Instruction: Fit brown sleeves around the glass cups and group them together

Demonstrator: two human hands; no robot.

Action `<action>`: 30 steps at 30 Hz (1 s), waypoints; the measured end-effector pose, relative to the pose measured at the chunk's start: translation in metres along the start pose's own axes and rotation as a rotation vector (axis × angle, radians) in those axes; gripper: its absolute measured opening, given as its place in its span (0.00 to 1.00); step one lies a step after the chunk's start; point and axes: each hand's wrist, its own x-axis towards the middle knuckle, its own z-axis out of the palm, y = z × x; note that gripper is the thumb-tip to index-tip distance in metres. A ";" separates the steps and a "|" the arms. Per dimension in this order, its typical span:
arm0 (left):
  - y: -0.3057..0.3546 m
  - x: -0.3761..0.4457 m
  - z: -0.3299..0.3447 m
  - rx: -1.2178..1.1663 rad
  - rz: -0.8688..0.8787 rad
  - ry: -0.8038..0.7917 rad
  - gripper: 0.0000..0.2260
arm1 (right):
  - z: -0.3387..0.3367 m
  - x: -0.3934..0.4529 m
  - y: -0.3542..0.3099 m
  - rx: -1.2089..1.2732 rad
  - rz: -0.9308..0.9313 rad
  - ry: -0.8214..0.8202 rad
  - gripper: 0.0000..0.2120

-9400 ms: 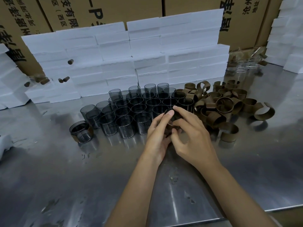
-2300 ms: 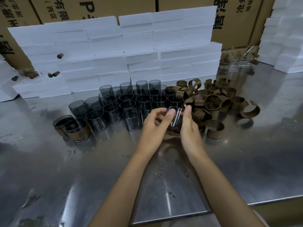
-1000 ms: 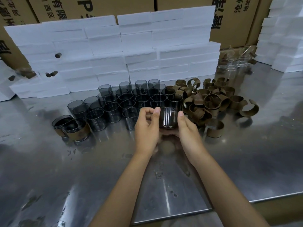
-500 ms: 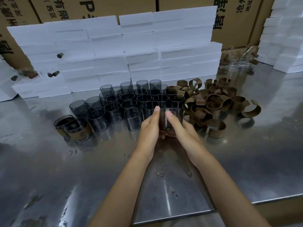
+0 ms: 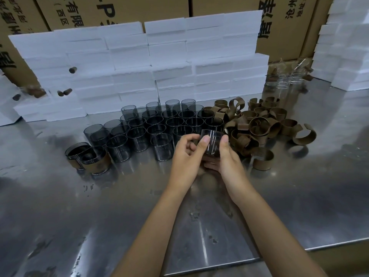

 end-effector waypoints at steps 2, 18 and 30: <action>-0.001 0.000 -0.002 0.020 0.044 0.016 0.10 | -0.003 0.000 0.000 0.056 0.000 0.014 0.18; 0.001 0.001 -0.006 -0.274 0.036 -0.116 0.21 | -0.018 0.005 -0.008 0.661 0.105 -0.168 0.15; 0.001 0.002 -0.008 -0.201 0.032 0.064 0.19 | -0.011 -0.002 -0.012 0.421 0.083 -0.232 0.22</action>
